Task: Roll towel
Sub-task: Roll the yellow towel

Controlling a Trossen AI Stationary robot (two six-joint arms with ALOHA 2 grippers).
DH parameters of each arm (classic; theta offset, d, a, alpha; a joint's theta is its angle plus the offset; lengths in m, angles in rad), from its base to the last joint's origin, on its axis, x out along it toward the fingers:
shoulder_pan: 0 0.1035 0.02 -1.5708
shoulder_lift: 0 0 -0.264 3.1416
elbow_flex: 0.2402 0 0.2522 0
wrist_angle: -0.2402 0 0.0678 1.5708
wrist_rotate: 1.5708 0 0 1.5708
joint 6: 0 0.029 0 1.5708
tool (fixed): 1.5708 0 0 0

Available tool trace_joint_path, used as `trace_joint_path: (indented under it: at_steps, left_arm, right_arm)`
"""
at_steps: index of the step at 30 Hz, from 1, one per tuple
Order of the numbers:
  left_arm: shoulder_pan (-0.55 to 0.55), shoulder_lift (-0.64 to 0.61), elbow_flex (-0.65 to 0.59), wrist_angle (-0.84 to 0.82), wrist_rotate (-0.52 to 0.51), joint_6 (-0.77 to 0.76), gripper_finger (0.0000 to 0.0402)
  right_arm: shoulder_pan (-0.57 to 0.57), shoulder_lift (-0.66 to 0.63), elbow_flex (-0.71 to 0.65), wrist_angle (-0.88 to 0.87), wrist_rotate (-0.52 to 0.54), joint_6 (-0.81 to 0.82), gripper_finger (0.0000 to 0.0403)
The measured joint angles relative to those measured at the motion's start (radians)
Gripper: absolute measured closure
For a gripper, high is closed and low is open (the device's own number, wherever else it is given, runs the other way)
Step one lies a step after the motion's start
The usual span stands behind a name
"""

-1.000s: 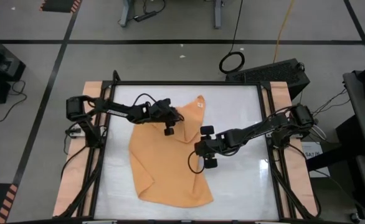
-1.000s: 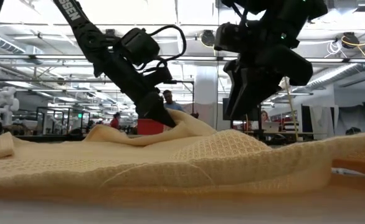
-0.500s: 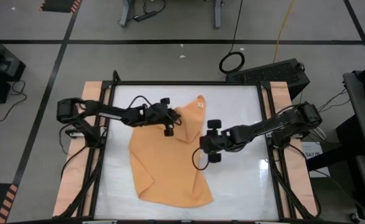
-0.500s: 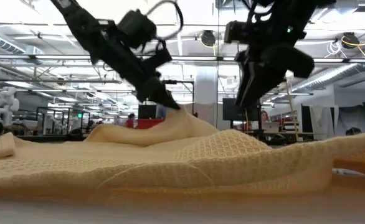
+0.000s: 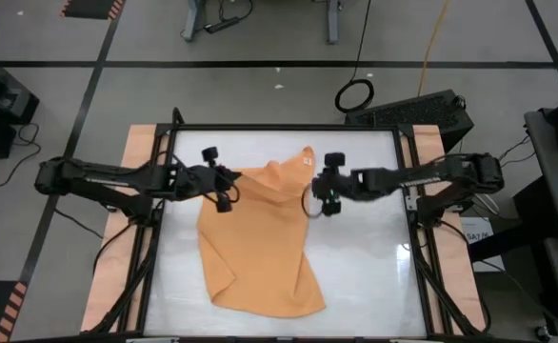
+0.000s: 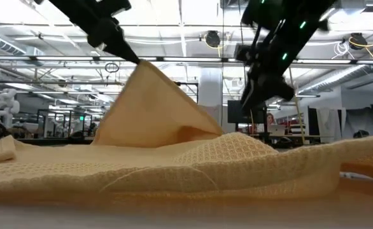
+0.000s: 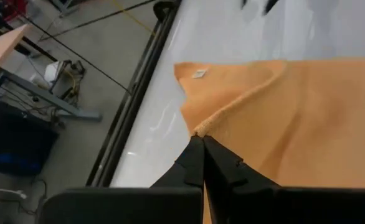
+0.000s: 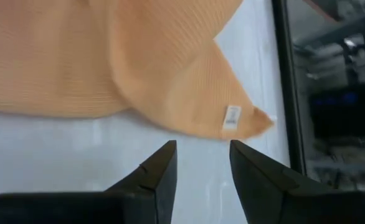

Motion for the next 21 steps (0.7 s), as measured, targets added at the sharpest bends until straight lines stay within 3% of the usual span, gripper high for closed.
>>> trace_joint_path:
  at_steps: [4,10,21]
  left_arm:
    - [-0.032,-0.021,0.0,-0.035,-0.024,-0.032,0.0401]
    - [-0.07,-0.027,0.0,-0.075,-0.144,-0.059,0.0401]
    - [-0.076,-0.03,0.0,-0.086,-0.23,-0.085,0.0401]
  right_arm:
    - [-0.153,0.029,-0.03,0.094,-0.161,-0.246,0.0256]
    - [-0.324,0.084,-0.023,0.183,-0.202,-0.471,0.0227]
    - [-0.396,0.251,0.053,0.252,-0.22,-0.75,0.017]
